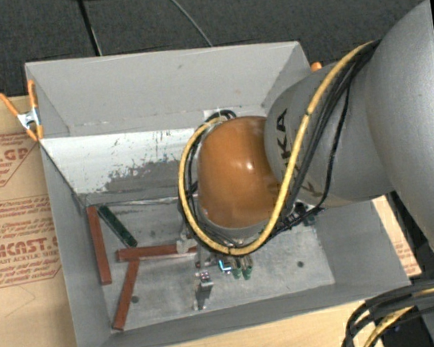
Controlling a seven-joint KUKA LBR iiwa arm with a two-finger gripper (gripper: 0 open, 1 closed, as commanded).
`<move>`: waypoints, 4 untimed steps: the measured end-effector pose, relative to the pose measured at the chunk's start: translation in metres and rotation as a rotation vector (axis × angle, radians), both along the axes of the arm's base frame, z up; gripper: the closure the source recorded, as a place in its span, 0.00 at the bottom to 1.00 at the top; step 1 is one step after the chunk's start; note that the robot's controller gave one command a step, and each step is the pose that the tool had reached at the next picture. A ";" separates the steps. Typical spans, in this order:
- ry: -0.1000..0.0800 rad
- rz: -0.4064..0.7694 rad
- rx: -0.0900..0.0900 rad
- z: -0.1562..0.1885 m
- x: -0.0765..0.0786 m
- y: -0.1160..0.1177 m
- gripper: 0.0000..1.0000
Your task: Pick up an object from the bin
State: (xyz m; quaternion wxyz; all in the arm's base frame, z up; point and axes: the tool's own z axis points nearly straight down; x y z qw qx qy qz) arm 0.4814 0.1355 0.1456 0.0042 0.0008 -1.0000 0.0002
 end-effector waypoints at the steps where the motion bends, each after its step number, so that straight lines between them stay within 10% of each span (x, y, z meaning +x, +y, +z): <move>1: -0.007 -0.001 0.001 0.004 0.002 -0.001 0.00; 2: -0.009 -0.074 0.002 -0.005 0.037 -0.004 0.00; 3: -0.025 -0.224 0.007 -0.068 0.059 0.004 1.00; 4: -0.025 -0.224 0.007 -0.068 0.059 0.003 1.00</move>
Offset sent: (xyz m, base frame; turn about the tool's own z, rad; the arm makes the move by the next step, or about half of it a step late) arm 0.0674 -0.0089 -0.0130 0.1412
